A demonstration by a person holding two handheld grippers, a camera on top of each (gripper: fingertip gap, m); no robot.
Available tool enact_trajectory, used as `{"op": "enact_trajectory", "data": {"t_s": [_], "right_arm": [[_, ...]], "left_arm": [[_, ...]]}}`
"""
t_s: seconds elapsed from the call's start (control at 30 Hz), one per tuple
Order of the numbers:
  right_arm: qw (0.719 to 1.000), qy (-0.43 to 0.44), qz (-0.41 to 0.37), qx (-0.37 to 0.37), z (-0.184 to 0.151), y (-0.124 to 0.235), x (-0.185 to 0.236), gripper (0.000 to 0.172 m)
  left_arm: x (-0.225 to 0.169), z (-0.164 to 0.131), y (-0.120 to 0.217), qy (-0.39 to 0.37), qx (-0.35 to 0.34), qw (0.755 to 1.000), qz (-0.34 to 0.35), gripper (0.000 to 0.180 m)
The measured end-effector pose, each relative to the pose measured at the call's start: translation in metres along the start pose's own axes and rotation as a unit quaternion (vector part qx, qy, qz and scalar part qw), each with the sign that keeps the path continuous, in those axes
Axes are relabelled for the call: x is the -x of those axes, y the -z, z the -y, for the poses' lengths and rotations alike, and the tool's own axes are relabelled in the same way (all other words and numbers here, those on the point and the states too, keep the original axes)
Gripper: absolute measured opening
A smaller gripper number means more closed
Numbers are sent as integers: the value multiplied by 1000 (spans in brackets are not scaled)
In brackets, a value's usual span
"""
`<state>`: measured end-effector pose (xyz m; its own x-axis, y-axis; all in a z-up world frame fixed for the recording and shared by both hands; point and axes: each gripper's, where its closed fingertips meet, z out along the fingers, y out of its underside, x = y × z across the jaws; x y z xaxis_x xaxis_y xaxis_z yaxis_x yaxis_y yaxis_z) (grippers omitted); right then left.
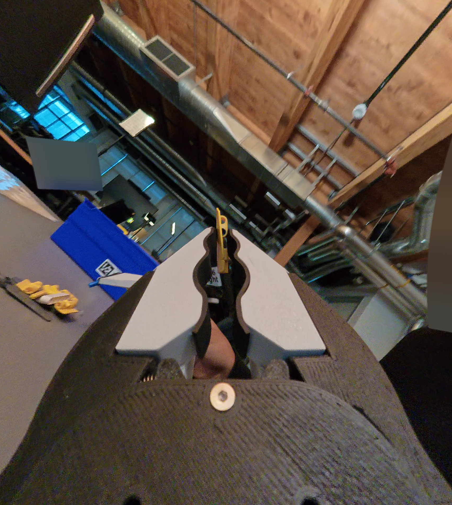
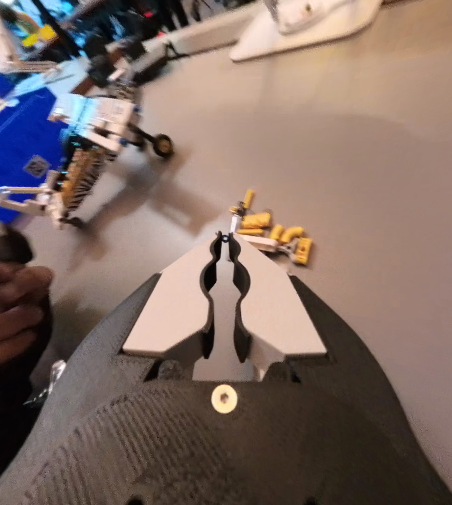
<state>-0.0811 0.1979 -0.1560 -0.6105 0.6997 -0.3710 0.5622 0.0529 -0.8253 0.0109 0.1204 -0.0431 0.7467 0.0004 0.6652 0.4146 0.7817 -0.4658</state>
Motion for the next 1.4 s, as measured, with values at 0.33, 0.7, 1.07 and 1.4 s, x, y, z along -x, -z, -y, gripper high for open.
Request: {"op": "enact_trajectory", "data": {"t_s": [0.33, 0.7, 1.07, 1.4], "right_arm": [[994, -110, 9, -24, 4, 5, -35, 24], [946, -34, 288, -147, 37, 49, 117, 28], [954, 187, 190, -134, 20, 39, 120, 8], [949, 200, 202, -136, 22, 46, 129, 0]], "left_arm": [[28, -13, 4, -33, 53, 997, 40, 4], [30, -21, -1, 40, 81, 996, 5, 4], [27, -34, -3, 144, 116, 982, -32, 4], [17, -32, -3, 134, 108, 983, -61, 4]]}}
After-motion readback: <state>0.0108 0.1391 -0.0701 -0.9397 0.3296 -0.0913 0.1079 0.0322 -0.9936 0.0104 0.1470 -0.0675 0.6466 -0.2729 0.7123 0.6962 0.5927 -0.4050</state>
